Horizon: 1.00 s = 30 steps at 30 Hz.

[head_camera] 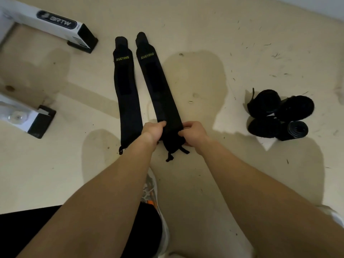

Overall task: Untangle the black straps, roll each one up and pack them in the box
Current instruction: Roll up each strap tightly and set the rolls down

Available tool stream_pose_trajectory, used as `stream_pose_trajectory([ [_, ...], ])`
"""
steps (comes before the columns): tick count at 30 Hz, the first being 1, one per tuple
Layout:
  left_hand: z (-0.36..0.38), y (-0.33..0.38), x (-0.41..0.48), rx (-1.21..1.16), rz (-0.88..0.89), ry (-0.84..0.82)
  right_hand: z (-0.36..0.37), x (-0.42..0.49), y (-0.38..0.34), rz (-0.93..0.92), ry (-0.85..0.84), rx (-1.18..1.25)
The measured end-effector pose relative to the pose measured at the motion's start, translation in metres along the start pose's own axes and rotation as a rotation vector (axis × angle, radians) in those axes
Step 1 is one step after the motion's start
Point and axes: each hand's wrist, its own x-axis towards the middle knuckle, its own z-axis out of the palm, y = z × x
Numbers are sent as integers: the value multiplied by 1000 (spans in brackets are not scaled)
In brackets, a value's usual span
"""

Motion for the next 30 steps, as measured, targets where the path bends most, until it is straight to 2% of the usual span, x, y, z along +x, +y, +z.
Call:
stream_pose_trajectory([
  [3,1,-3,-10,-39,-7,-70,-3,-5,4,-25,-2,23],
  [7,3,0,-24,13,21,-48,-9,-15,6,-87,63,-71],
  [11,2,18,-49,45,48,-47,-24,-33,0,-124,9,20],
  [18,-3,66,-107,70,336,-21,-65,-81,-45,-307,44,22],
  [21,-16,93,-140,38,386,-77,-87,-110,-70,-382,57,13],
  [24,-36,120,-177,-125,358,-149,-110,-147,-96,-446,75,86],
  [28,-62,148,-231,-343,328,-408,-135,-202,-131,-462,32,333],
  [30,-73,157,-255,-379,358,-523,-151,-231,-144,-439,-61,491],
])
